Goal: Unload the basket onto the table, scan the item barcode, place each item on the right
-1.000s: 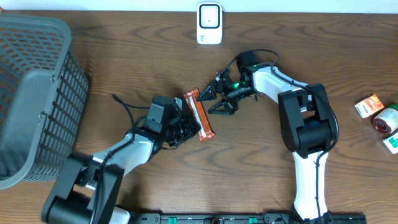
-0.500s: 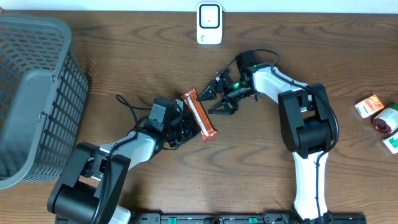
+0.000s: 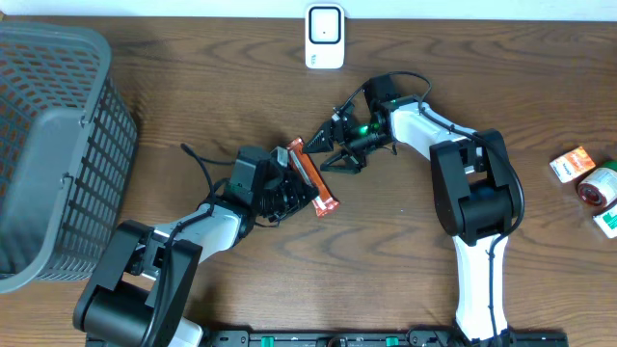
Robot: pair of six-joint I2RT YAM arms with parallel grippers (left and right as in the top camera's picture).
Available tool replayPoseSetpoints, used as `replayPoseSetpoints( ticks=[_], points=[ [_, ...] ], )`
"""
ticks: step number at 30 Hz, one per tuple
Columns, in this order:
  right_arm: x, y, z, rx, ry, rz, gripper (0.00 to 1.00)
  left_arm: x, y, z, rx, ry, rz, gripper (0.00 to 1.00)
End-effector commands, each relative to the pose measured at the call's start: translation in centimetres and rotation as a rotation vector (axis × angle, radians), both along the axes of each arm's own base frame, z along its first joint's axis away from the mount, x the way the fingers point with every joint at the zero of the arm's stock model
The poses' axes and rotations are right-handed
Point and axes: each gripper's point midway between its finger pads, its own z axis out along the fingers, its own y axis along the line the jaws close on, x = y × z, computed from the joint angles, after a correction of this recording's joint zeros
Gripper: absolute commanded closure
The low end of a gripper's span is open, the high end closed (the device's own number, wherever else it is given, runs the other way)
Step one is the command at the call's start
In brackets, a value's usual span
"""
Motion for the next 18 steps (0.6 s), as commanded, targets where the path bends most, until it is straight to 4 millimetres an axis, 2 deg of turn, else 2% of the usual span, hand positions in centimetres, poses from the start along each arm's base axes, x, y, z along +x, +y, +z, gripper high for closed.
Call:
replayPoseSetpoints(
  ticks=[1, 7, 18],
  points=[
    [-2.7, -8.93, -15.12, -0.646, -0.001, 0.017, 0.22, -0.08, 0.4, -0.32, 0.033, 0.004, 0.012, 0.93],
    [-2.66, -8.87, -15.12, -0.645, -0.004, 0.017, 0.22, 0.08, 0.58, -0.78, 0.073, -0.008, 0.029, 0.93],
    [-2.59, -8.77, -15.13, -0.644, -0.009, 0.017, 0.23, 0.63, 0.28, -0.32, 0.065, -0.044, 0.031, 0.93]
  ],
)
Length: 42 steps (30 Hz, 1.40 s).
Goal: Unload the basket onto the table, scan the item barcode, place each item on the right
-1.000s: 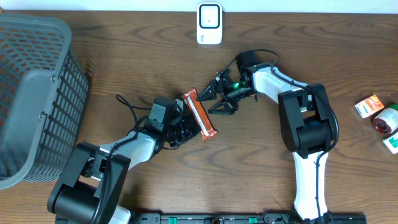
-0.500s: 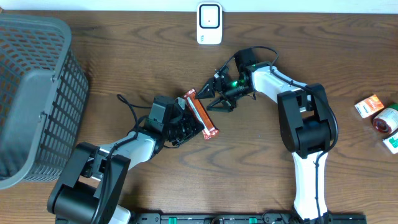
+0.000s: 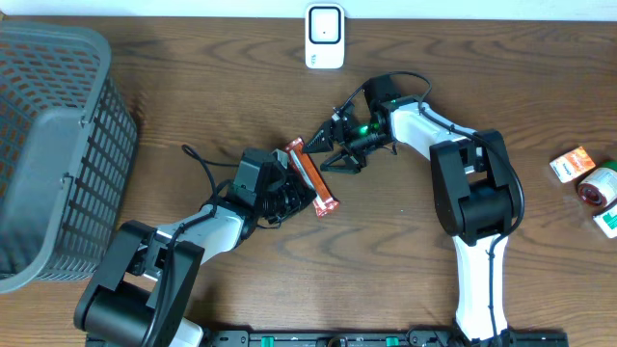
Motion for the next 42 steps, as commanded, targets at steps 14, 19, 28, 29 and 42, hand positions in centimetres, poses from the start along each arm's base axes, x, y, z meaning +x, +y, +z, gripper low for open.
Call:
replayPoseSetpoints(
  ticks=[14, 19, 28, 29, 42],
  points=[
    [-2.6, -8.5, -15.2, -0.653, -0.025, 0.027, 0.2, -0.5, -1.2, -3.4, 0.008, 0.056, -0.009, 0.93],
    [-2.4, -8.4, -15.1, -0.674, -0.051, 0.06, 0.16, -0.8, -1.3, -3.8, 0.003, 0.071, -0.018, 0.93],
    [-2.0, -10.6, -15.2, -0.788, 0.011, -0.029, 0.19, -1.1, -2.1, -2.1, -0.047, 0.042, -0.075, 0.93],
    [-1.9, -11.1, -15.2, -0.792, 0.019, -0.039, 0.19, -1.1, -2.2, -1.5, -0.05, 0.025, -0.08, 0.93],
    [-3.9, -13.6, -14.8, -0.837, 0.138, -0.032, 0.37, -0.1, 5.1, -0.1, 0.127, 0.031, 0.074, 0.93]
  ],
)
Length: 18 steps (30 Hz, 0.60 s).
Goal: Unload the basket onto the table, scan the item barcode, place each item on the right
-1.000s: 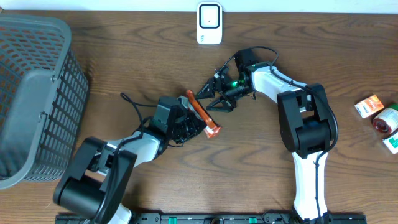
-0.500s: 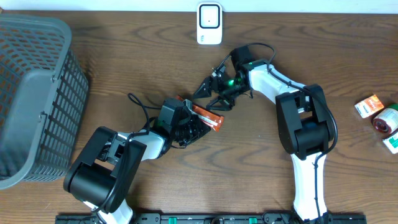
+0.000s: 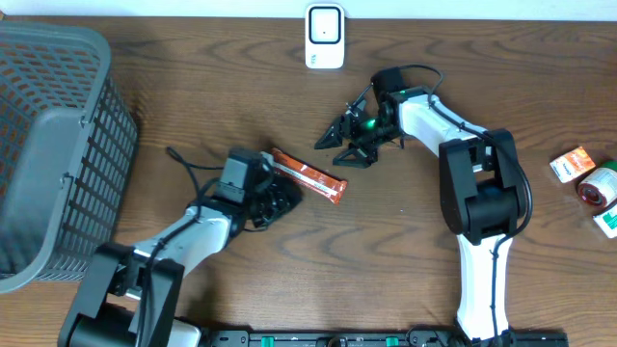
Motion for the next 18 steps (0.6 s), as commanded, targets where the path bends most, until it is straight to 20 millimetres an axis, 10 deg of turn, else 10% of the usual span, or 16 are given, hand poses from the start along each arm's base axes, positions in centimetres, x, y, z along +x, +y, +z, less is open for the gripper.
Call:
replayPoseSetpoints(
  ticks=[1, 8, 18],
  points=[
    [-5.5, -10.4, -13.9, -0.662, 0.133, 0.055, 0.37, 0.8, 1.7, -0.2, 0.046, -0.033, 0.023, 0.93],
    [-8.8, -8.2, -13.2, -0.674, 0.2, 0.154, 0.53, 1.7, 3.2, -0.6, 0.095, -0.052, 0.073, 0.93],
    [-10.8, -6.0, -13.0, -0.694, 0.2, 0.238, 0.5, 3.0, 3.2, -2.6, 0.104, -0.066, 0.093, 0.93]
  ],
)
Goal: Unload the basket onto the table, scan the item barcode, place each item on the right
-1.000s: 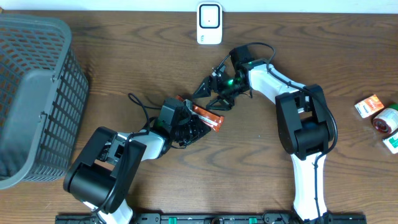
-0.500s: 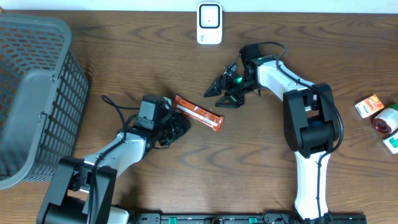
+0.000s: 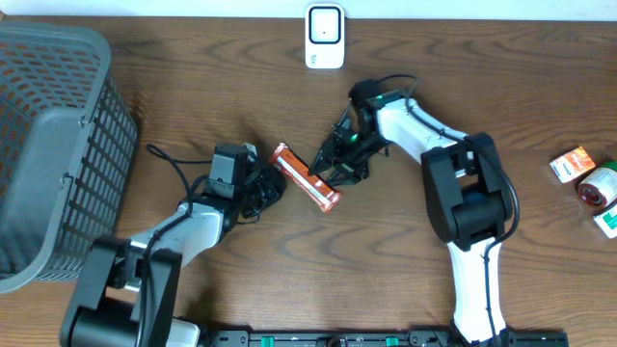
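The orange snack bar (image 3: 305, 176) lies diagonally on the wooden table (image 3: 193, 87), mid-table. My left gripper (image 3: 271, 184) sits just left of the bar's upper end, apart from it and seemingly open. My right gripper (image 3: 329, 174) reaches in from the right, with its dark fingers (image 3: 340, 177) at the bar's lower right half. The overhead view does not show whether they are closed on it. The white scanner (image 3: 325, 37) stands at the table's far edge.
A grey mesh basket (image 3: 48, 145) fills the left side. At the right edge lie an orange box (image 3: 573, 163), a round red-lidded item (image 3: 597, 185) and a green-white pack (image 3: 607, 222). A black cable (image 3: 174, 164) trails behind the left wrist.
My right gripper was clear of the bar near the scanner side and is now down on its right half. The left gripper has drawn back to the left, and the bar lies more steeply.
At first my left gripper held the bar up diagonally, with the open right gripper just beside its upper end. Later the bar lay flatter by the left gripper and the right gripper was farther off. Now the right gripper is at the bar and the left stands apart.
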Robot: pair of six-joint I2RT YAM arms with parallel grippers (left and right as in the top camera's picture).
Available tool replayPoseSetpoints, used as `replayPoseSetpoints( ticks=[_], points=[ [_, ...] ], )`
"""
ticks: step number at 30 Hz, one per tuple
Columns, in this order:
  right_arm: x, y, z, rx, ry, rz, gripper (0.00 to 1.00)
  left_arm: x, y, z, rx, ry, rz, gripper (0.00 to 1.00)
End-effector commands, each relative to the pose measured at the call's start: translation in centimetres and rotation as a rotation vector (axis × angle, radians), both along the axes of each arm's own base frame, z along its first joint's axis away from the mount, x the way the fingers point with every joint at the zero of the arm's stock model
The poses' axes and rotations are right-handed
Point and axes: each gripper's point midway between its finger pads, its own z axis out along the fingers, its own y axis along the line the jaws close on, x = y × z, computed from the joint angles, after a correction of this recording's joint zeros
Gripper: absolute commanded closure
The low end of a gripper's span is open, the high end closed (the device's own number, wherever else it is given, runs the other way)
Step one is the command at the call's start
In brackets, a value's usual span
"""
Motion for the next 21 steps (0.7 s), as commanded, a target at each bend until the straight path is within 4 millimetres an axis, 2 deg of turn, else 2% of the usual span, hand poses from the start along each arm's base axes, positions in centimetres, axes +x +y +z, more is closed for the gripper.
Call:
replayPoseSetpoints(
  ticks=[1, 7, 14, 17, 21],
  points=[
    [-5.4, -8.4, -12.3, -0.553, 0.064, 0.145, 0.5, -0.1, 0.5, -2.2, 0.03, 0.035, 0.014, 0.93],
    [-5.6, -8.3, -12.2, -0.547, 0.075, 0.146, 0.52, 0.3, 0.1, -4.1, 0.009, 0.047, 0.008, 0.93],
    [-6.5, -6.6, -11.7, -0.484, 0.115, 0.14, 0.6, 1.8, -0.4, -3.1, -0.031, -0.017, 0.028, 0.93],
    [-6.9, -6.2, -11.7, -0.486, 0.114, 0.155, 0.6, 2.0, -0.4, -3.0, -0.034, -0.024, 0.029, 0.93],
    [-6.8, -5.7, -11.9, -0.486, 0.089, 0.169, 0.54, 1.9, -0.5, -3.0, -0.035, -0.022, 0.028, 0.93]
  ],
)
